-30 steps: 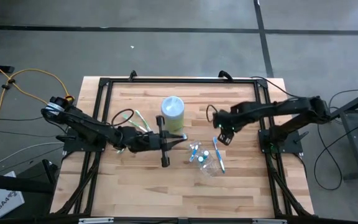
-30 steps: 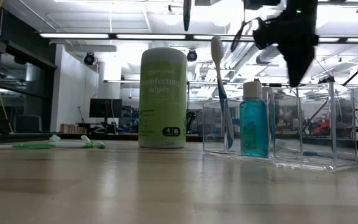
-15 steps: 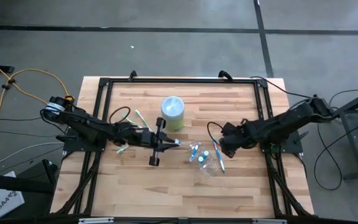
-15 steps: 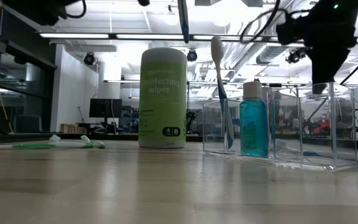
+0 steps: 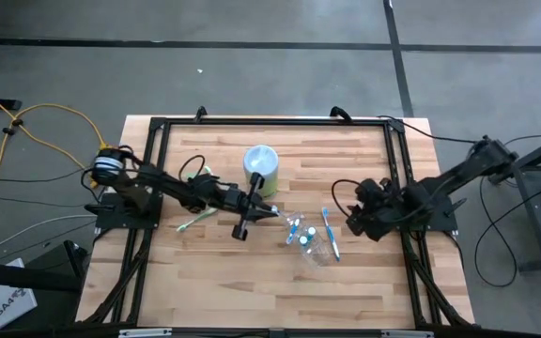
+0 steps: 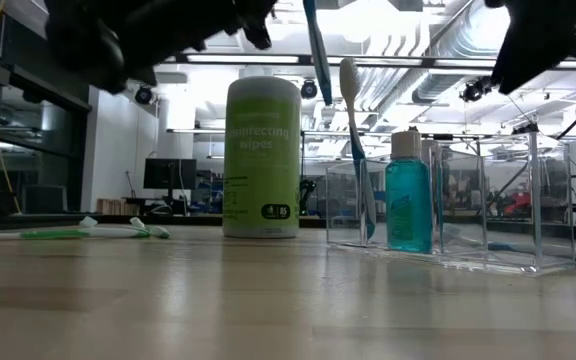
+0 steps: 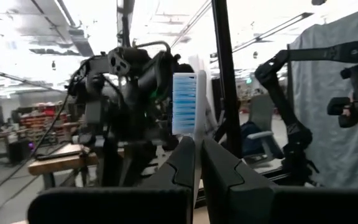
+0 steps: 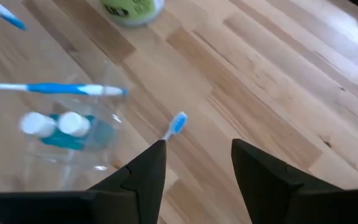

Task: Pick & Place toothbrushing station
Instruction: Put the top blue toothbrush into the transparent organizer

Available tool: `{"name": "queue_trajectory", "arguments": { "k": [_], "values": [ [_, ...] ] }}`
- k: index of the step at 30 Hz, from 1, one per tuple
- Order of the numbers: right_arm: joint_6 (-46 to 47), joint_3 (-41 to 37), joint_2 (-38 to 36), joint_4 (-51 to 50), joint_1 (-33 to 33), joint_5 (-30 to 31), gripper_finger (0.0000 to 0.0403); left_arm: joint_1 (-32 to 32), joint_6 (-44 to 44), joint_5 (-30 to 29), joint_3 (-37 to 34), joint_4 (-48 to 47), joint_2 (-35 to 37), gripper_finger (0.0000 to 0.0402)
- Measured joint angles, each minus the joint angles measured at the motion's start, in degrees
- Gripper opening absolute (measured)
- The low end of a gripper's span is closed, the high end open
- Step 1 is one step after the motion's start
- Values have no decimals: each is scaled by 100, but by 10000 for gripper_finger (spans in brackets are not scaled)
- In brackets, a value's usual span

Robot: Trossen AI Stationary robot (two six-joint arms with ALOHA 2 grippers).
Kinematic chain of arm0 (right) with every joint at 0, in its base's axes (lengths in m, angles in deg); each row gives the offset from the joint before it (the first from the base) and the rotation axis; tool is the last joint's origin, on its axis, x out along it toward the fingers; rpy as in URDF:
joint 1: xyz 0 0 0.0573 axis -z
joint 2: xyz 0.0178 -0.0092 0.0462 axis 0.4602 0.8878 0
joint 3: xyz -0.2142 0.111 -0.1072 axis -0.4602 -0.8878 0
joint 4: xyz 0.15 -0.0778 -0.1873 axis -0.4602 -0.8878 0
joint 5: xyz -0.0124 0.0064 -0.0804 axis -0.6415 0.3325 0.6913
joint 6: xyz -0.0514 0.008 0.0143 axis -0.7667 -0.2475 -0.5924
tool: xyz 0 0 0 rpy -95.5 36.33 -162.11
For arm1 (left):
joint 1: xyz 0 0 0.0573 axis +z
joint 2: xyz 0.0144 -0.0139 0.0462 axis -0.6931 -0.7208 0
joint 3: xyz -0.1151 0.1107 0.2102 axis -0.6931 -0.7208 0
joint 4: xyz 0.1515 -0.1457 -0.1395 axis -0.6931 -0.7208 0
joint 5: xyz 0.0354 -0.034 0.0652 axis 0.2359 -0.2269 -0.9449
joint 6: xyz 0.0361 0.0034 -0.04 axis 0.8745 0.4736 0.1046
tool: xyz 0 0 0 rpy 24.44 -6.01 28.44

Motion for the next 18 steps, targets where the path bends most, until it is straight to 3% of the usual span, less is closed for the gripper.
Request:
{"name": "queue_trajectory", "arguments": {
  "k": [5,18],
  "values": [
    [82,0,-78,177,-256,258,174,248,-195,413,0,588,-504,2],
    [78,2,-76,389,-352,397,174,155,179,421,2,770,-880,2]
  ]
}}
